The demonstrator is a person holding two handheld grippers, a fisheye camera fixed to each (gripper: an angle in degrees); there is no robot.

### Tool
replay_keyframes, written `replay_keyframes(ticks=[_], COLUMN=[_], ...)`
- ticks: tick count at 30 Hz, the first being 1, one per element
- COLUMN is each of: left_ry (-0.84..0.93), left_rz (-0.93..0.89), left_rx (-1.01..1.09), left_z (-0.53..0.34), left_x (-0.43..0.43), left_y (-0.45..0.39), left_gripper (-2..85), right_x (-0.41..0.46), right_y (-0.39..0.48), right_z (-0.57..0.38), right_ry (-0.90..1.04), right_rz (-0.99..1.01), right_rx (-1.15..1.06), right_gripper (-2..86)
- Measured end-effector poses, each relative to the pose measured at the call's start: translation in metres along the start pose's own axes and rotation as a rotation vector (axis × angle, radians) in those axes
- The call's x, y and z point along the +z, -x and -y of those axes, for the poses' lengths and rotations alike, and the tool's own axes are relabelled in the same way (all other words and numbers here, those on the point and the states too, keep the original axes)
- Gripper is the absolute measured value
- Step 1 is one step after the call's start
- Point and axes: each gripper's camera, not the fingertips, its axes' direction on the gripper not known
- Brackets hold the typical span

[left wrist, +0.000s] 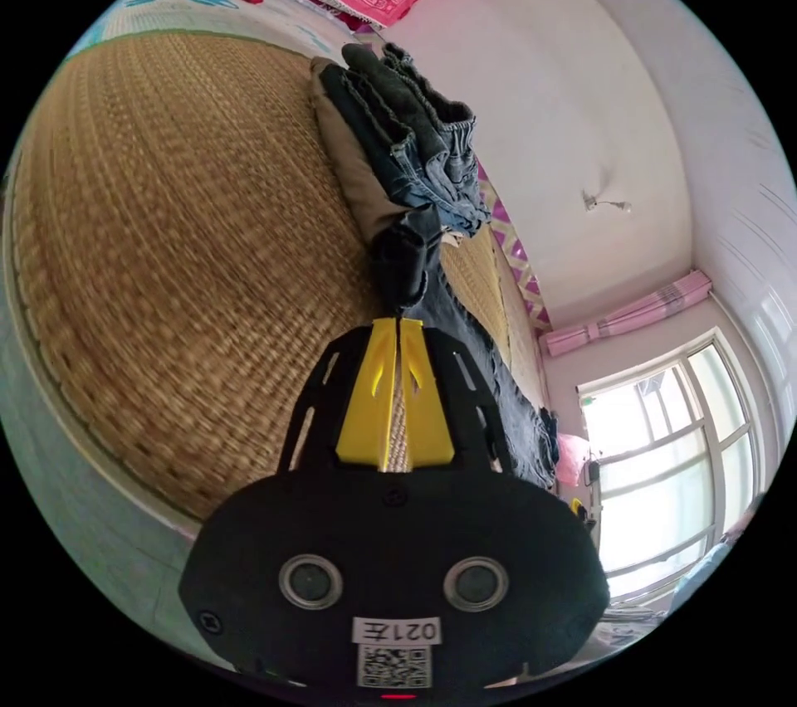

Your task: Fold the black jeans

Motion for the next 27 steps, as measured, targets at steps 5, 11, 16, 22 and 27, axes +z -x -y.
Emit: replay_keyframes(ticks=[5,11,16,22,27], left_ry=[-0.097,-0.078,0.231,0.508,0.568], left_rz=[-0.161,-0.056,0.08,0.134,0.085], left_rx=[-0.02,0.593,1.008,1.204,1.254], left_z=[-0.024,-0.027,-0.041,-0.056,-0.049], left_x=[-0.029,-0.033,0.107,0.272,0.328], left_y=[-0.018,-0.194,-0.321,-0.392,-0.432], left_gripper=[-0.8,1.4,5.9,8.5,9.8], right_x=[0.139,0.378,0.52,0.646,0.695], right_y=[0.08,0.153,0.135,0.091,0.066], right_z=[0.01,0.023,0.064,0.097,0.108], right_ry=[0.181,0.445,0.661,0.947,1.087], right_rz=[-0.208,-0.723,-0.734,-0.733,-0.629], right_rx=[-0.267,-0.872,-1.083,-1.083,-1.016], right_gripper=[7.7,10.0,10.8,10.5,6.5])
